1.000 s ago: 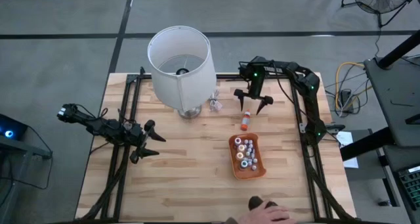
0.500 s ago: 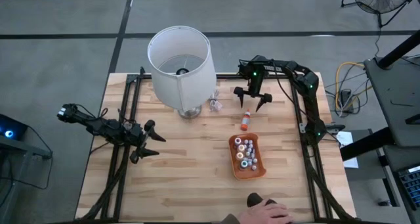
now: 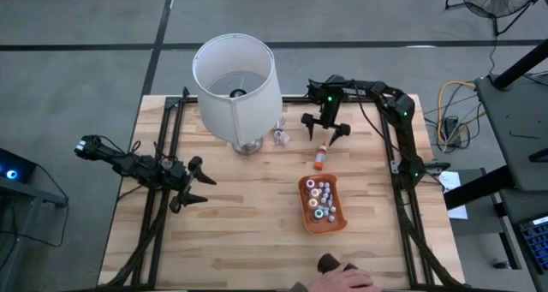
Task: Pick & Place food coloring
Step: Put the big food coloring bottle into the orange bin
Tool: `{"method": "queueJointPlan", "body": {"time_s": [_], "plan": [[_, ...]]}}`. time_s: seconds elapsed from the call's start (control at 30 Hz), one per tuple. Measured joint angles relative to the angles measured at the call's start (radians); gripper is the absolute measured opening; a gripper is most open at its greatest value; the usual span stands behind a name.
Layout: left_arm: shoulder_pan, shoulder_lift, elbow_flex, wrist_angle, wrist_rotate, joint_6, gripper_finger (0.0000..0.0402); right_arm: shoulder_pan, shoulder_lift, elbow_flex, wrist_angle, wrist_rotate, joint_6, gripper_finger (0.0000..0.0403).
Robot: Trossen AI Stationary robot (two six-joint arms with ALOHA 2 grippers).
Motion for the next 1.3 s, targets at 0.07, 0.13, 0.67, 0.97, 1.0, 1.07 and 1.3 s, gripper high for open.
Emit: {"method": "queueJointPlan", "body": {"time_s": [0.07, 0.13, 0.67, 0.97, 1.0, 1.07, 1.3], "plan": [[0.000, 0.000, 0.000, 0.000, 0.000, 0.000, 0.0259, 0.006, 0.000, -0.008, 0.000, 0.001, 0.000, 0.0359], [0.000, 0.000, 0.000, 0.000, 0.000, 0.000, 0.0259, 0.009, 0.000, -0.019, 0.000, 0.001, 0.000, 0.0359], [0.000, 0.000, 0.000, 0.000, 0.000, 0.000, 0.0259, 0.020, -0.001, -0.051, 0.002, 0.001, -0.004, 0.0352], [0.000, 0.000, 0.000, 0.000, 0.000, 0.000, 0.0258, 0.023, -0.001, -0.069, 0.005, 0.000, -0.009, 0.0298], [0.000, 0.000, 0.000, 0.000, 0.000, 0.000, 0.0259, 0.025, -0.001, -0.074, 0.005, 0.000, -0.009, 0.0294], [0.000, 0.000, 0.000, 0.000, 0.000, 0.000, 0.0258, 0.029, -0.001, -0.084, 0.006, 0.000, -0.013, 0.0288], [0.000, 0.000, 0.000, 0.000, 0.000, 0.000, 0.0259, 0.028, 0.000, -0.086, 0.013, -0.001, -0.031, 0.0264]]}}
